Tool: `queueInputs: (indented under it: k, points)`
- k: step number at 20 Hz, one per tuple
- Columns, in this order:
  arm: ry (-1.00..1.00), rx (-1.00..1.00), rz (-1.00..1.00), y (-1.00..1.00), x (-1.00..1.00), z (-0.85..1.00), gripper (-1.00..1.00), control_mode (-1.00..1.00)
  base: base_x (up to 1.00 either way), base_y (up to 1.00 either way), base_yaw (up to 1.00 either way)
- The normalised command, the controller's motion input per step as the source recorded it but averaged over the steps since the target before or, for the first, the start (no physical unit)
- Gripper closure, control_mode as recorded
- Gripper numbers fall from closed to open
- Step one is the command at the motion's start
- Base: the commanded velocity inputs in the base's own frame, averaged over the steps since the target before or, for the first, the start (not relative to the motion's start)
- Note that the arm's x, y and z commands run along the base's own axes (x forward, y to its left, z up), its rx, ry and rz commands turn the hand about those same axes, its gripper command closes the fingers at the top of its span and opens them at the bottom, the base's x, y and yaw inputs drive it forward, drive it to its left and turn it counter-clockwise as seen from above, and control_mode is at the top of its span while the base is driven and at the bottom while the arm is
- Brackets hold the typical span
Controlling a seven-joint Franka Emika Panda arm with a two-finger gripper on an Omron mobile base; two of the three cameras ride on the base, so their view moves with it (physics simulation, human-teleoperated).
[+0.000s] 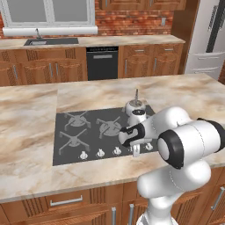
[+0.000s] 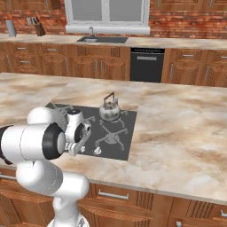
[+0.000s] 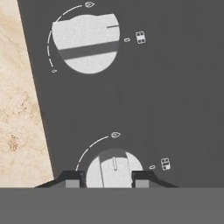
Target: Lower the heat of the kettle.
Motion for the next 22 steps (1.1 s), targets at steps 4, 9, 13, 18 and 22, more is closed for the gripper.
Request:
queueInputs:
  k: [4,9,13,18,22]
  points:
    - [0.07,0.05,-0.43,0.00,0.00,0.00,1.00,-1.00,0.00,0.00,0.00]
    - [0.13,0.06,-0.47,0.00,0.01,0.00,1.00,-1.00,0.00,0.00,0.00]
    - [0.21,0.06,-0.49,0.00,0.01,0.00,1.00,-1.00,0.00,0.00,0.00]
    - [0.21,0.09,-0.49,0.00,0.00,0.00,1.00,-1.00,0.00,0.00,0.00]
    - [0.21,0.08,-0.49,0.00,0.00,0.00,1.00,-1.00,0.00,0.00,0.00]
